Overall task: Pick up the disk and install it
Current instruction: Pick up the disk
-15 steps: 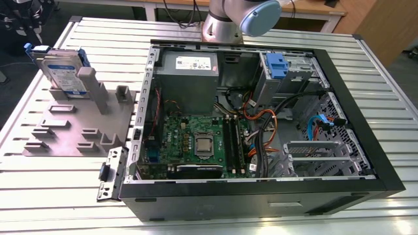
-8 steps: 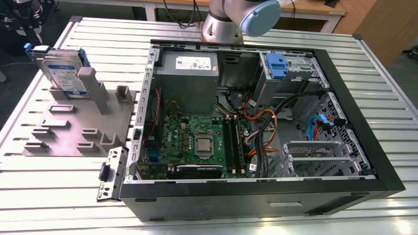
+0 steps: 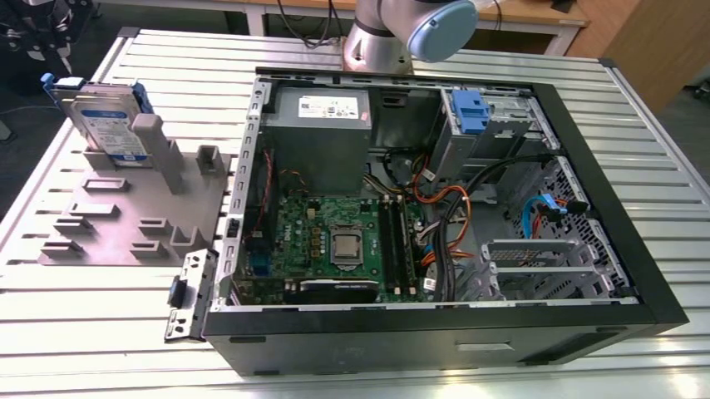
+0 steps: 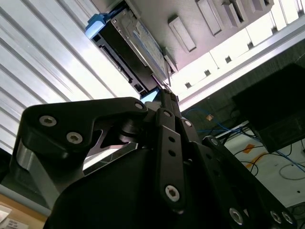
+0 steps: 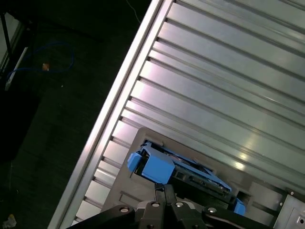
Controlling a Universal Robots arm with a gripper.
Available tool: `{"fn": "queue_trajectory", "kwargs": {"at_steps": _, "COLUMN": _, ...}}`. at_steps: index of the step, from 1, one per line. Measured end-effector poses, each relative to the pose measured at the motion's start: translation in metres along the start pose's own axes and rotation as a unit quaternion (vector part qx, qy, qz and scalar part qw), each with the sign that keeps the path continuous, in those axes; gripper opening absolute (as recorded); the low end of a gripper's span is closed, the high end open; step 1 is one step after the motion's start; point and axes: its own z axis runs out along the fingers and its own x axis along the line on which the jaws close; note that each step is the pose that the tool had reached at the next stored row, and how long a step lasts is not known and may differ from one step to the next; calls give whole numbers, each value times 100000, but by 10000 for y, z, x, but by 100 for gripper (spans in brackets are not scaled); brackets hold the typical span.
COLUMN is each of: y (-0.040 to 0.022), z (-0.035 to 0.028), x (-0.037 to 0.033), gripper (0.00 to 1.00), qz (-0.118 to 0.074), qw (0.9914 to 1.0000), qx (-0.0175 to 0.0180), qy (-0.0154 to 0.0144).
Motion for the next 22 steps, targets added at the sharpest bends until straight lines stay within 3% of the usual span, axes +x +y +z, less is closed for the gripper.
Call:
{"fn": "queue_trajectory", "kwargs": {"at_steps": 4, "y": 0, "z": 0, "x": 0, "gripper": 11, "qz": -2359, "qw": 99972, "qx": 69, "qy": 95}}
{"fn": "queue_trajectory", "kwargs": {"at_steps": 7, "y": 0, "z": 1, "x": 0, "gripper": 11, "qz": -4883, "qw": 99880, "qx": 140, "qy": 195}}
{"fn": "queue_trajectory", "kwargs": {"at_steps": 10, "y": 0, "z": 2, "x": 0, "gripper": 11, "qz": -7572, "qw": 99712, "qx": 218, "qy": 304}}
{"fn": "queue_trajectory", "kwargs": {"at_steps": 15, "y": 0, "z": 1, "x": 0, "gripper": 11, "qz": -11334, "qw": 99354, "qx": 325, "qy": 462}}
{"fn": "queue_trajectory", "kwargs": {"at_steps": 22, "y": 0, "z": 1, "x": 0, "gripper": 11, "qz": -14694, "qw": 98912, "qx": 421, "qy": 599}}
